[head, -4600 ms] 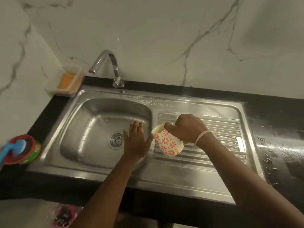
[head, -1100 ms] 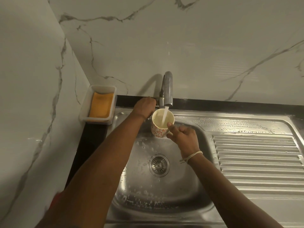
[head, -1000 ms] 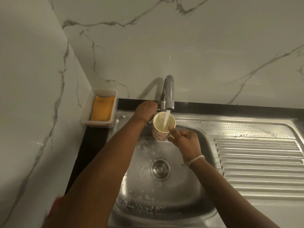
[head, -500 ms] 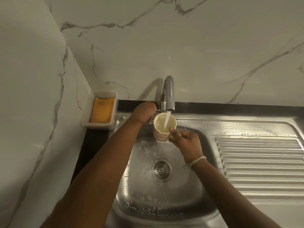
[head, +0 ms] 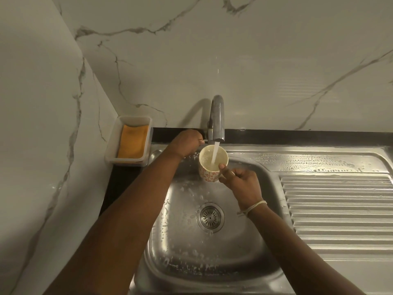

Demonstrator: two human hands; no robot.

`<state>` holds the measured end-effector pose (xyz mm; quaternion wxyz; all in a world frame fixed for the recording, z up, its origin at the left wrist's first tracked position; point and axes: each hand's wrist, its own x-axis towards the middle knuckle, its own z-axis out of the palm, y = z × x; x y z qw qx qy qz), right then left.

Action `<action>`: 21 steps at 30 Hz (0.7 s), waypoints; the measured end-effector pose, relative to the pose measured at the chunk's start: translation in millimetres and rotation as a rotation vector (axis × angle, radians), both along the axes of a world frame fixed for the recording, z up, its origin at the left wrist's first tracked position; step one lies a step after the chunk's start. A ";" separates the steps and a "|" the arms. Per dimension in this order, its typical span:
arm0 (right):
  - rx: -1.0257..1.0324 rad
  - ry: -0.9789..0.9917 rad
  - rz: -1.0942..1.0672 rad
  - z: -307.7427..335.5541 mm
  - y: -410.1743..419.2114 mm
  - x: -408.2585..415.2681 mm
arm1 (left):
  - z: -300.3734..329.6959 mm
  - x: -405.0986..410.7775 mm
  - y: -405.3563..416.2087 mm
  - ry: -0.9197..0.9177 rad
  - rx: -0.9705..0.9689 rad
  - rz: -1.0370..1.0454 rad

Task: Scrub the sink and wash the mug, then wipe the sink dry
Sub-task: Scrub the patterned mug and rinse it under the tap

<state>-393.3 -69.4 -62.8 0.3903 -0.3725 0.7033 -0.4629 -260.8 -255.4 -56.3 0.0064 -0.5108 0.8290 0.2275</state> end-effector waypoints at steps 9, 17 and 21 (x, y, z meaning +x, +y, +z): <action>0.007 -0.011 0.006 0.8 1.7 -0.1 | 12.7 0.4 0.2 -0.010 0.024 -0.033; 0.009 -0.029 0.069 7.7 17.9 -20.6 | 29.6 -28.8 -5.8 0.180 0.137 -0.091; 0.008 -0.035 0.077 19.9 44.8 -55.0 | 2.5 -31.9 25.3 0.381 0.121 0.335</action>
